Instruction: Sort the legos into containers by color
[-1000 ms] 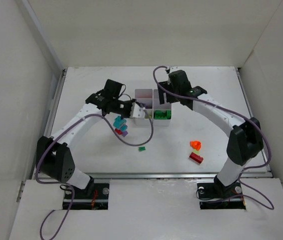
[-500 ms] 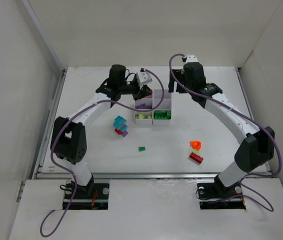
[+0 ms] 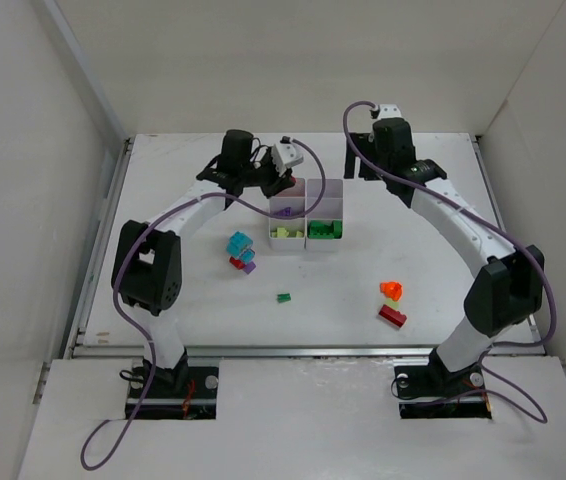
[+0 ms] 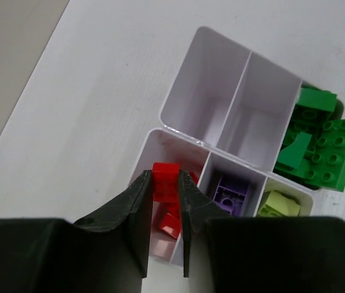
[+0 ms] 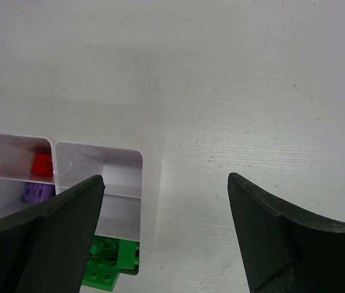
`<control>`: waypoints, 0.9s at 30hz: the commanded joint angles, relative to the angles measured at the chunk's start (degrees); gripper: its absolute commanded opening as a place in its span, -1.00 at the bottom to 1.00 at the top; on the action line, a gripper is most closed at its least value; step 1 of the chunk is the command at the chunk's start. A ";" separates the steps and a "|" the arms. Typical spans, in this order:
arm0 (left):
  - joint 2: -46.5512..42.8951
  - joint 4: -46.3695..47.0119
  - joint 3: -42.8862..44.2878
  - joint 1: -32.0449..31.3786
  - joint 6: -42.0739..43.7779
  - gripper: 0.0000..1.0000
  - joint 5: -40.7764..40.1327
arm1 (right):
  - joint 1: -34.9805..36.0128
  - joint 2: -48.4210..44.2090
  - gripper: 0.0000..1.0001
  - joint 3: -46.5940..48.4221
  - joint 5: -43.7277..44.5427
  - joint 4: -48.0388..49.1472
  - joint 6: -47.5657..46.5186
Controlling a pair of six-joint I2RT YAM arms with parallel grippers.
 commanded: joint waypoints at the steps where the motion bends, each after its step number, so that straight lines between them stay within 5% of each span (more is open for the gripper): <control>1: -0.20 0.93 2.42 0.48 1.62 -0.73 -1.55 | 0.04 0.38 0.75 2.76 -0.03 -0.07 -0.83; 9: -0.72 -1.98 2.42 0.48 5.67 0.17 -0.50 | 0.04 0.91 0.75 3.28 -1.17 0.55 -0.83; 17: -3.01 -7.58 8.21 1.54 0.22 0.20 -1.55 | 2.05 -0.24 0.75 3.28 -2.32 0.55 -3.89; 22: -4.07 -33.11 17.36 1.54 4.60 0.42 -9.70 | 5.67 -1.99 0.78 2.23 -1.79 1.16 -10.22; 27: -10.30 -44.69 12.37 2.59 9.97 0.55 -16.14 | 6.89 -2.52 0.80 0.39 -5.04 2.92 -9.62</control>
